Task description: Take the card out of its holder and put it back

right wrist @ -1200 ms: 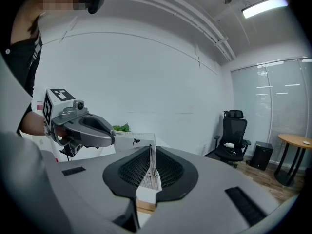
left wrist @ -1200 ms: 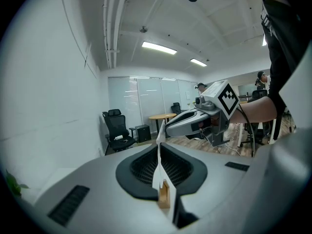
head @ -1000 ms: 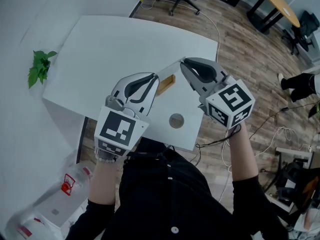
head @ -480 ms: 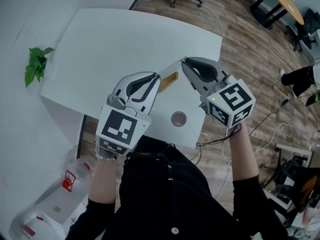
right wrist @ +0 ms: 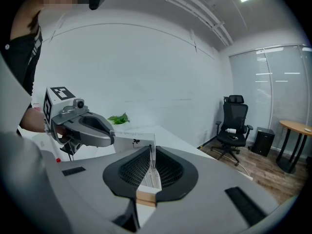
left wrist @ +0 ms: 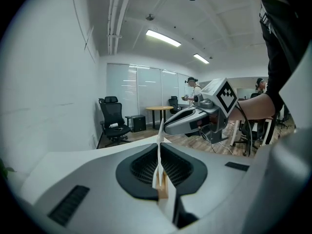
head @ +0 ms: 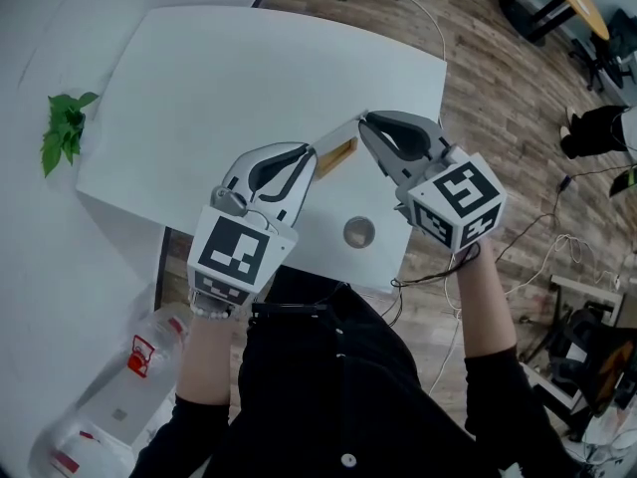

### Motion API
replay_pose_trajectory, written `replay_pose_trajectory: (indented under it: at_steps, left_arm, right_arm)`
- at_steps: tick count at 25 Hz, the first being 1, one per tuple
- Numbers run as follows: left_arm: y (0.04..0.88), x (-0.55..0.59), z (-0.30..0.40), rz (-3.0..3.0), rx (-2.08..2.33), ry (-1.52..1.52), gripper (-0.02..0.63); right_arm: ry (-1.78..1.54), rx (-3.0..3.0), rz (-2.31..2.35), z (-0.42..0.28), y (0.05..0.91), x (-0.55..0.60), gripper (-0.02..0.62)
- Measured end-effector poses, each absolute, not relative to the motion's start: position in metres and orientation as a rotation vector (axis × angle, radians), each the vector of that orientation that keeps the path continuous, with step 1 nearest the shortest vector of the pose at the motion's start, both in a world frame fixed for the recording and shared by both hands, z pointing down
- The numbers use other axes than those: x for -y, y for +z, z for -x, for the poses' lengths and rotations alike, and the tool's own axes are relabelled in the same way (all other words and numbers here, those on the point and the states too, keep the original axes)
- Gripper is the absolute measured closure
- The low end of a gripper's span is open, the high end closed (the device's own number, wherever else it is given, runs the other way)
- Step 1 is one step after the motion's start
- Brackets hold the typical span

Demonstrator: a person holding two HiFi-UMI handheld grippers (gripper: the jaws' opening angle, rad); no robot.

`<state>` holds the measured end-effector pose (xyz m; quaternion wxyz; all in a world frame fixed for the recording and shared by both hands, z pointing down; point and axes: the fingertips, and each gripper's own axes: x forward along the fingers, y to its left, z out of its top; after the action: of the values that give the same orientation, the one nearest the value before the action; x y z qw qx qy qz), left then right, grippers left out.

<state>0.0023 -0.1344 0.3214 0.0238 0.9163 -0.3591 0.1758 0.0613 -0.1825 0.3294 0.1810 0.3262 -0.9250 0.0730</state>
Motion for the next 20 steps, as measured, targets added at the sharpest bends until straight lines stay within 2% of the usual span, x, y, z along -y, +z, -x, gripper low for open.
replay_pose_trajectory:
  at_steps: [20]
  left_arm:
    - [0.350, 0.140, -0.005, -2.790, 1.062, 0.536, 0.578]
  right_arm:
    - [0.259, 2.565, -0.908, -0.064, 0.358, 0.187, 0.528]
